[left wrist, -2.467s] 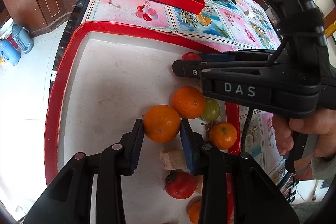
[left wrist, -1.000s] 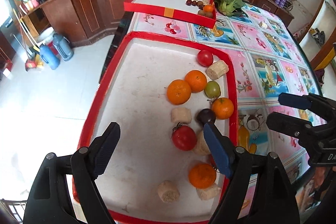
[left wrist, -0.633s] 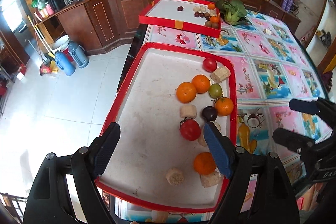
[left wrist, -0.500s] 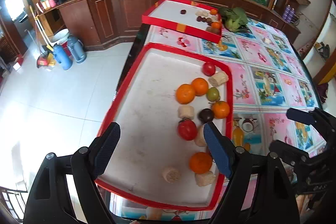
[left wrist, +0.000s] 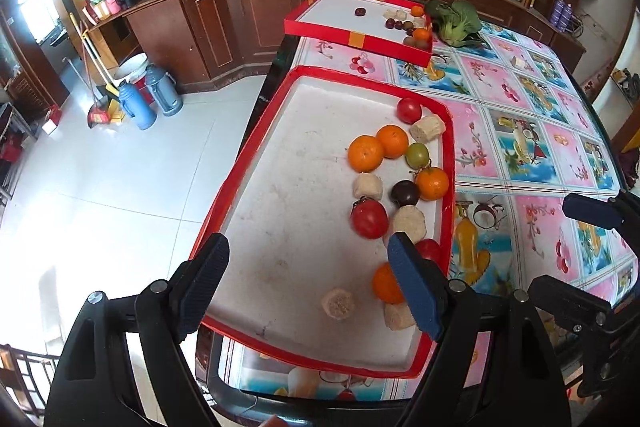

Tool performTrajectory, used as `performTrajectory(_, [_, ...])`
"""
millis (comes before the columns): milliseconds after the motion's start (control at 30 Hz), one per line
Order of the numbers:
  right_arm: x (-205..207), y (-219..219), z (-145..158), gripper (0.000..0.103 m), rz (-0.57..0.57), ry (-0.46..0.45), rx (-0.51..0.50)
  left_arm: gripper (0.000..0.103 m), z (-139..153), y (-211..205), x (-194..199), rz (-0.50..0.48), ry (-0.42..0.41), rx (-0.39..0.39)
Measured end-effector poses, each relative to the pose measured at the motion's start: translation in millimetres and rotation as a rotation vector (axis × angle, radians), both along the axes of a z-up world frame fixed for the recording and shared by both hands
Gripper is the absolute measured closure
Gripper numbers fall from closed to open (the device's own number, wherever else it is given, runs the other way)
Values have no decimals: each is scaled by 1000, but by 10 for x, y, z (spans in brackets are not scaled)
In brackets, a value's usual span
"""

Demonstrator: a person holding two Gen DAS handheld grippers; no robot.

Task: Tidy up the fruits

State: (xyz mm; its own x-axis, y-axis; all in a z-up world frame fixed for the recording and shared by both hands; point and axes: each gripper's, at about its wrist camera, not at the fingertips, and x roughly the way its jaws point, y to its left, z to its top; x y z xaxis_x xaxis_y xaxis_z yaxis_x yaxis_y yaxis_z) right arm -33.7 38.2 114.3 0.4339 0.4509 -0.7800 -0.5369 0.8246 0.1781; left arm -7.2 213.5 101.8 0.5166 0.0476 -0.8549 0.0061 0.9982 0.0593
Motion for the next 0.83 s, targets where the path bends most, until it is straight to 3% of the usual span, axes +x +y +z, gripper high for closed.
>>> performTrajectory(333, [-35,11,-7,15,24,13,16,21,-33,-35,-84,13,20,33])
performTrajectory(567, [-47,33,-4,15,45,8,17,21,-60,0,-79,19,41,-24])
performTrajectory(833, [-48,59,8,15,69,-1,15,21,-42,-38,-99,23,29,-8])
